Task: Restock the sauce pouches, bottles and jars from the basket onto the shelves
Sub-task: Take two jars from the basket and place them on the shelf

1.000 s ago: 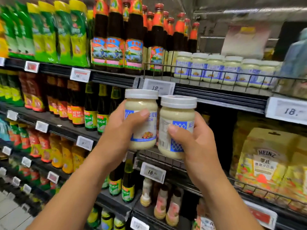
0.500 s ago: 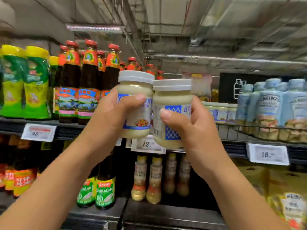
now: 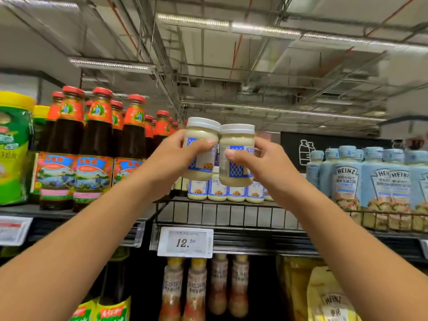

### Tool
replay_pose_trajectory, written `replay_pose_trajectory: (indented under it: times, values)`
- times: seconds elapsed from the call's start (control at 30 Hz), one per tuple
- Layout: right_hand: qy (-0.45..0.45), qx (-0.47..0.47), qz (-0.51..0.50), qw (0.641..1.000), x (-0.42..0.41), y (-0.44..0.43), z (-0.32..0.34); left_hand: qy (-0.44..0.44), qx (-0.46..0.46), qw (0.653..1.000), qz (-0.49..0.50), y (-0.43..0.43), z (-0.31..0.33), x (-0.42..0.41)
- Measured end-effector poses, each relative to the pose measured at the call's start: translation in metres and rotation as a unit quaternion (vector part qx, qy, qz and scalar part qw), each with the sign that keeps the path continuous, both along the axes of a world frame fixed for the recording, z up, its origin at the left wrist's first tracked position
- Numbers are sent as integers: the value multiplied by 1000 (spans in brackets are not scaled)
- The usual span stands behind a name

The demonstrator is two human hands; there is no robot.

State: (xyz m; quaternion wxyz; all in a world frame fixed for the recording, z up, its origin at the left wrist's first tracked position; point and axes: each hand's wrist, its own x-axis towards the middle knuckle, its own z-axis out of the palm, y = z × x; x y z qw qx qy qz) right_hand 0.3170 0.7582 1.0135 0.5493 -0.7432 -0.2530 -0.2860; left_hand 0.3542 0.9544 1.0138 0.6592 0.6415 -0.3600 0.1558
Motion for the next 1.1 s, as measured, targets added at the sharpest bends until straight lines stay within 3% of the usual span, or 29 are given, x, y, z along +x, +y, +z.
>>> replay_pose_trajectory:
  times: [0.5, 0.87, 0.97, 1.1]
  values:
    - [139, -216, -5, 967, 51, -33, -6, 106, 201, 974, 20, 1, -11, 50]
    - [161, -247, 6, 955, 63, -37, -11, 132, 256, 958, -2, 5, -17, 60]
    - [143, -237, 3, 961, 63, -36, -13, 156, 213, 964, -35, 7, -16, 58]
    - [188, -222, 61, 955, 62, -52, -8, 94, 221, 970, 38, 8, -13, 53]
